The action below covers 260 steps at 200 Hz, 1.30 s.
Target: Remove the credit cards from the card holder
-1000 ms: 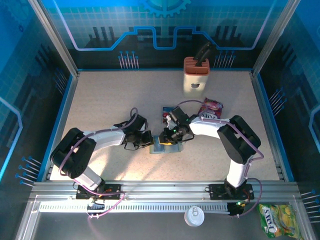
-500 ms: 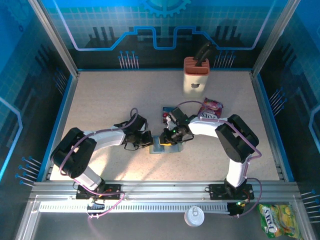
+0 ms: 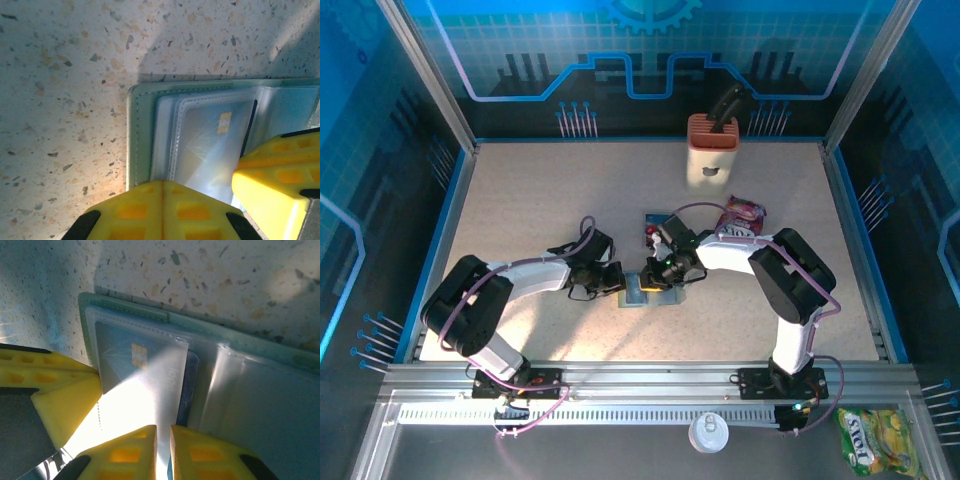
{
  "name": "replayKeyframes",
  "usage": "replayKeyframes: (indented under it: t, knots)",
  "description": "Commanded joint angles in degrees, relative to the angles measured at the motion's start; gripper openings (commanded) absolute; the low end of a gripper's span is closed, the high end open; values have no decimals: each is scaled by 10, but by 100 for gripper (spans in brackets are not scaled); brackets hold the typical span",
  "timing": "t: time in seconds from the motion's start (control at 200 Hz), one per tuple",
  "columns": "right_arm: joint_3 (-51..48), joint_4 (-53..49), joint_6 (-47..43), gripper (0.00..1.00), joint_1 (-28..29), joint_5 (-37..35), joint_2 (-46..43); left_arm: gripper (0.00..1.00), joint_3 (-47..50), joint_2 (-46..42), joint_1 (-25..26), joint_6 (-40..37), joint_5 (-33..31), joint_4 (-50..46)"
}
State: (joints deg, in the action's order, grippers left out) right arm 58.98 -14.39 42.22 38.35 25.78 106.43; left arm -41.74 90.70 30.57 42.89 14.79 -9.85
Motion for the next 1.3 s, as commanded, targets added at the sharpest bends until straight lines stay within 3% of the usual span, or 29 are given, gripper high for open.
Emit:
replayKeyframes:
  t: [0.0,0.29,0.64,1.296]
  knots:
    - [0,20,5,15,8,19,11,6,-1,10,-3,-18,-3,-24]
    - [2,-7,-1,26,8,-5,12,6,0,11,-3,-17,-3,-25]
    - [16,-69,-30,27,9,-59,-2,6,-4,13,-4,-23,-8,-33]
    - [27,-94,-45,27,19,-93,-23,7,-35,-5,-2,-30,10,-44]
